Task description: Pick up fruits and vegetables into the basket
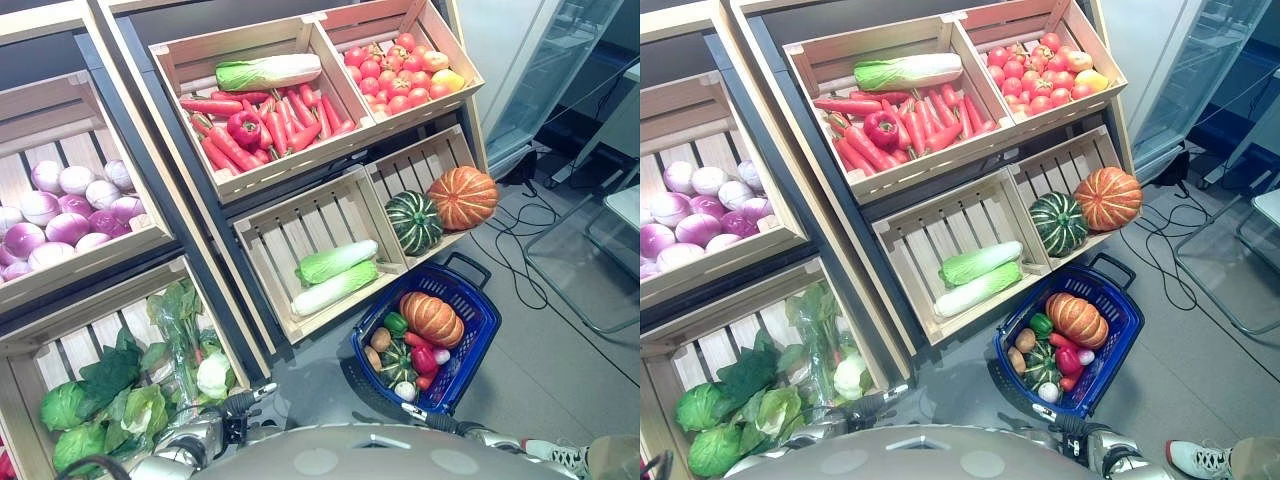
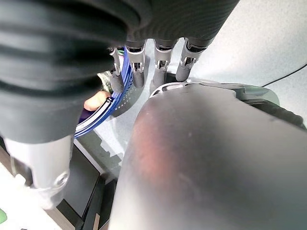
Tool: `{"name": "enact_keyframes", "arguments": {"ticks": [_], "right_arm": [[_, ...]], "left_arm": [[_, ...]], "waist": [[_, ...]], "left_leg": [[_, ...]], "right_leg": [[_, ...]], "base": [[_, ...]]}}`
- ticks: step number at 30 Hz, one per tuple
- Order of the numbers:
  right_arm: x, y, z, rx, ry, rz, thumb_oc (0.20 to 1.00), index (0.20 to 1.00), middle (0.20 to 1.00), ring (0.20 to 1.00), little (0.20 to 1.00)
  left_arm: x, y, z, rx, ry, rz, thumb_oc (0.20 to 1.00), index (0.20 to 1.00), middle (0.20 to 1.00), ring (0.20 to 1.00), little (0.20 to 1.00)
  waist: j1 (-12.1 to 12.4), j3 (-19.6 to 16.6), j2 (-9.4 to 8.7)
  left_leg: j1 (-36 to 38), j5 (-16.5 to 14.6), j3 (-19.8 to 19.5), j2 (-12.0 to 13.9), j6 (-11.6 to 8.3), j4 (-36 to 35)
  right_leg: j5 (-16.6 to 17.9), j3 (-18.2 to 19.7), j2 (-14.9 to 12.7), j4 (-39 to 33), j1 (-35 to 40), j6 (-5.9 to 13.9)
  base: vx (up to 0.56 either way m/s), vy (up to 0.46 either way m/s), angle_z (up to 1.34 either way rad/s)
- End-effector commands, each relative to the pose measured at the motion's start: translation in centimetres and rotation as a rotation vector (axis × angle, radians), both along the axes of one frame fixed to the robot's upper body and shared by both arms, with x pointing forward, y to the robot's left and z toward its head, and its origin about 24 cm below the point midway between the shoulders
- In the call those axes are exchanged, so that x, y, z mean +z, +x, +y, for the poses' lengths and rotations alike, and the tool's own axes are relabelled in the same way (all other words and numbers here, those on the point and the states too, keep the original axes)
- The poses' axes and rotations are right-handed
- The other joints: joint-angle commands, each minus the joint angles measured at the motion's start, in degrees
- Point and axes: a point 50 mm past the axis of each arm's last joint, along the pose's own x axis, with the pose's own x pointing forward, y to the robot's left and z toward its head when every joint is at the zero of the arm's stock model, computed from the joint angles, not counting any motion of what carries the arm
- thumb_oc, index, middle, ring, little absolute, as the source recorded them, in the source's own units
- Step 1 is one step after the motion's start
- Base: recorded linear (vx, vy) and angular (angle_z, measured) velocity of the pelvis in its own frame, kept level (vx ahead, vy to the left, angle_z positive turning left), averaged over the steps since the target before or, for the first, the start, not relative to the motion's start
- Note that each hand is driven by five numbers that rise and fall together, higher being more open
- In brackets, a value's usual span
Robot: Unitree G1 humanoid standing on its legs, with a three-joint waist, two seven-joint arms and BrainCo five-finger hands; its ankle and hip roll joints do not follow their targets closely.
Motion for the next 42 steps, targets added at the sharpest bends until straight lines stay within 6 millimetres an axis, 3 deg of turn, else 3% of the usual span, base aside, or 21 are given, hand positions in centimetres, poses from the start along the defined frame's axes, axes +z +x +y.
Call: {"name": "enact_keyframes", "arguments": {"ticks": [1,15,22,27,29,31,33,34,38,42], "right_arm": [[-0.4,0.1,2.2,0.063,0.052,0.066,1.000,1.000,1.000,1.000,1.000],[-0.4,0.4,2.2,0.078,0.045,0.034,1.000,1.000,1.000,1.000,1.000],[0.0,2.5,2.0,0.101,0.035,-0.094,1.000,1.000,1.000,1.000,1.000],[1.0,5.1,1.1,0.086,0.019,-0.256,1.000,1.000,1.000,1.000,1.000],[1.2,5.5,0.9,0.080,0.017,-0.283,1.000,1.000,1.000,1.000,1.000],[2.4,7.7,-0.4,0.018,-0.025,-0.456,1.000,1.000,1.000,1.000,1.000],[3.4,9.3,-0.6,-0.016,-0.049,-0.555,1.000,1.000,1.000,1.000,1.000],[3.4,9.3,-0.6,-0.018,-0.050,-0.563,1.000,1.000,1.000,1.000,1.000],[6.3,12.2,-0.2,-0.063,-0.076,-0.765,1.000,1.000,1.000,1.000,1.000],[8.8,13.4,-0.1,-0.081,-0.101,-0.915,1.000,1.000,1.000,1.000,1.000]], "left_arm": [[0.0,1.3,-1.2,-0.020,-0.014,-0.011,1.000,1.000,1.000,1.000,1.000],[0.1,1.6,-1.3,-0.042,-0.019,-0.041,1.000,1.000,1.000,1.000,1.000],[1.5,4.8,-1.2,-0.149,0.065,-0.272,1.000,1.000,1.000,1.000,1.000],[4.4,9.6,-0.8,-0.139,0.135,-0.531,1.000,1.000,1.000,1.000,1.000],[4.8,9.9,-0.6,-0.139,0.145,-0.570,1.000,1.000,1.000,1.000,1.000],[7.3,11.6,0.0,-0.155,0.166,-0.799,1.000,1.000,1.000,1.000,1.000],[9.1,12.6,-0.1,-0.179,0.185,-0.916,1.000,1.000,1.000,1.000,1.000],[9.2,12.6,0.0,-0.178,0.185,-0.920,1.000,1.000,1.000,1.000,1.000],[13.3,13.4,0.8,-0.253,0.255,-1.119,1.000,1.000,1.000,1.000,1.000],[16.1,13.4,1.7,-0.246,0.284,-1.258,1.000,1.000,1.000,1.000,1.000]], "waist": [[0.31,3.61,-1.59],[0.33,3.49,-1.73],[-0.02,4.00,-1.58],[-0.28,4.27,-1.12],[-0.22,4.26,-1.17],[0.69,5.16,-0.49],[0.99,5.97,-0.03],[0.99,6.00,-0.03],[1.06,7.55,-0.20],[0.50,8.40,-0.23]], "left_leg": [[1.72,-7.92,1.31,-2.54,3.44,1.54],[1.68,-7.90,1.29,-2.42,3.41,1.50],[1.52,-7.90,1.20,-2.28,3.27,1.77],[1.41,-7.75,0.99,-1.97,3.09,1.82],[1.33,-7.75,1.07,-1.93,3.15,1.76],[0.18,-7.33,0.50,-1.81,3.18,2.07],[-0.26,-7.37,0.09,-1.92,3.47,2.40],[-0.29,-7.38,0.06,-1.93,3.49,2.45],[-1.04,-7.31,-0.37,-1.56,3.55,3.11],[-1.48,-6.91,-0.50,-0.91,3.30,3.27]], "right_leg": [[-1.58,0.03,-2.08,2.76,-1.10,2.09],[-1.55,0.15,-2.01,2.71,-1.12,2.13],[-1.59,0.62,-2.03,3.20,-1.58,2.27],[-1.54,0.92,-2.13,3.29,-1.79,2.37],[-1.54,0.91,-2.11,3.22,-1.85,2.38],[-1.77,0.65,-1.89,3.99,-2.80,1.92],[-2.29,0.37,-2.08,4.99,-3.18,1.63],[-2.35,0.35,-2.10,5.09,-3.21,1.62],[-3.19,0.43,-2.22,7.06,-4.16,1.22],[-3.90,0.43,-2.22,8.43,-4.87,0.89]], "base": [[0.00,0.000,0.00],[0.00,0.000,0.00],[0.00,0.000,0.00],[0.01,0.001,0.00],[0.00,0.000,0.00],[0.00,0.000,0.00],[0.00,0.028,0.05],[0.01,0.004,0.11],[0.02,-0.048,0.14],[0.07,-0.060,0.11]]}}
